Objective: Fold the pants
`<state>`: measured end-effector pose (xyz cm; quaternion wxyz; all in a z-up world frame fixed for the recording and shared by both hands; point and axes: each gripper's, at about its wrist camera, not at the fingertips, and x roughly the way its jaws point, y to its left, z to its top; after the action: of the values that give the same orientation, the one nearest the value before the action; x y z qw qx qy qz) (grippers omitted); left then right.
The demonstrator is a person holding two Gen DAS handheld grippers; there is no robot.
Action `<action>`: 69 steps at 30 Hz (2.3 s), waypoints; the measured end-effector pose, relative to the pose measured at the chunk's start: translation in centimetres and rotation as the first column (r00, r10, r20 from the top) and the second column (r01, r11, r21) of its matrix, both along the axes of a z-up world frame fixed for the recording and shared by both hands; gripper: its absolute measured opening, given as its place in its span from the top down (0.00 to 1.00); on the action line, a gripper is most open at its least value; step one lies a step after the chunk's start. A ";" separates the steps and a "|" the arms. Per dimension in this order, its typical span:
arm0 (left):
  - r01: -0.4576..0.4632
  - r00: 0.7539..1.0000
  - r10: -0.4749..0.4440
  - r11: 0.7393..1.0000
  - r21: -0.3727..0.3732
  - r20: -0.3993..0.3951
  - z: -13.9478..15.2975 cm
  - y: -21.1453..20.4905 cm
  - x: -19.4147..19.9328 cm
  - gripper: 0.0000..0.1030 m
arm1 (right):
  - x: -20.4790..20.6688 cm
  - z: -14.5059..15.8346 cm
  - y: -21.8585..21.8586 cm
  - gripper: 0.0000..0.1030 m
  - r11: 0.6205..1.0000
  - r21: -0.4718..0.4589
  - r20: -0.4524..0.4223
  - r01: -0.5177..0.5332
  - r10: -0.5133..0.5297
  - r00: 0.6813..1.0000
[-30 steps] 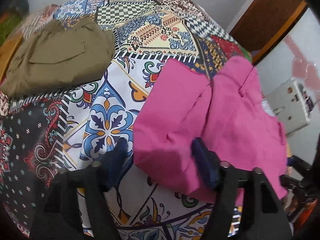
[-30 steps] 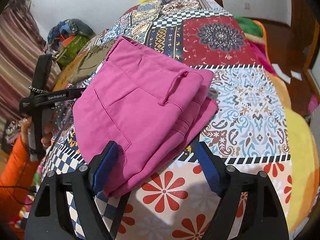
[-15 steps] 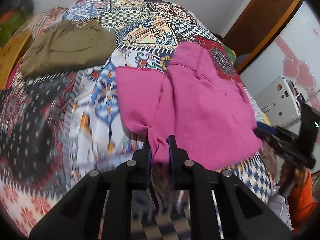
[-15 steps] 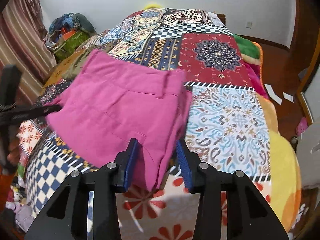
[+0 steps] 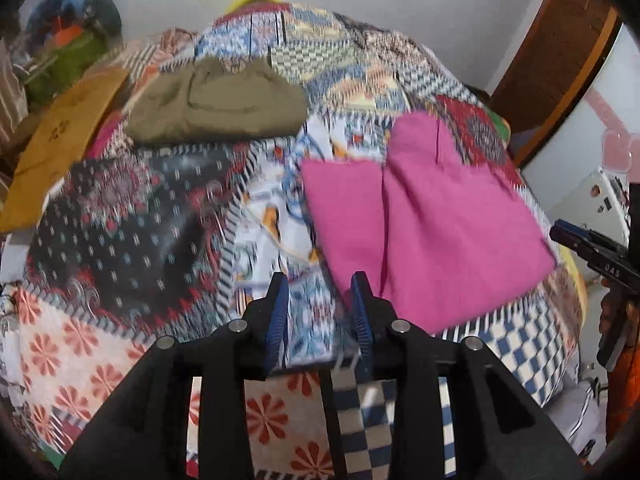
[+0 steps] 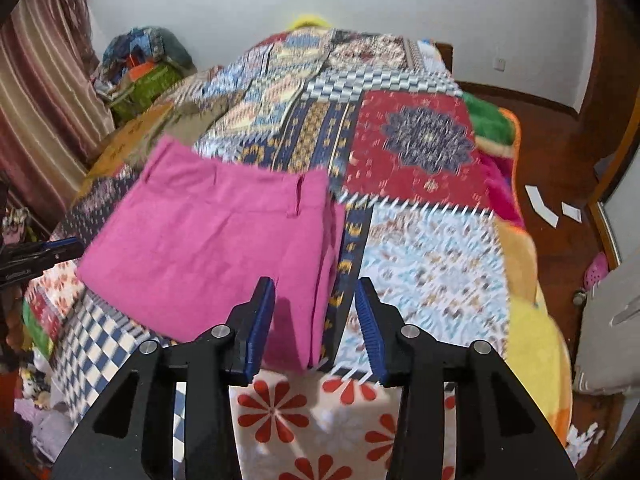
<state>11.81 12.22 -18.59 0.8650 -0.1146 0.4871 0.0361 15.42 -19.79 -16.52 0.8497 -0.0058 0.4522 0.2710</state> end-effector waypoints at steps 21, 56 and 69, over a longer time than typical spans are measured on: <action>0.143 0.990 -0.143 0.983 -0.111 0.010 -3.2 -3.2 6.0 0.76 | 6.7 1.9 16.9 0.43 0.916 0.095 -0.009 -0.389 0.391 0.920; 0.041 0.995 -0.032 0.995 -0.096 0.096 0.9 -0.2 4.6 0.98 | 6.0 4.4 10.2 0.58 0.970 -0.011 0.143 -0.244 0.243 0.959; 0.195 0.981 -0.196 0.975 -0.110 0.000 -2.5 -7.7 12.4 0.98 | 6.3 -3.4 8.2 0.60 0.970 0.033 -0.055 -0.240 0.242 0.969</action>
<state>24.24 4.49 -21.12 0.8542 -0.1132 0.5019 -0.0752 21.76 -11.58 -19.89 0.7968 -0.0418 0.4695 0.3780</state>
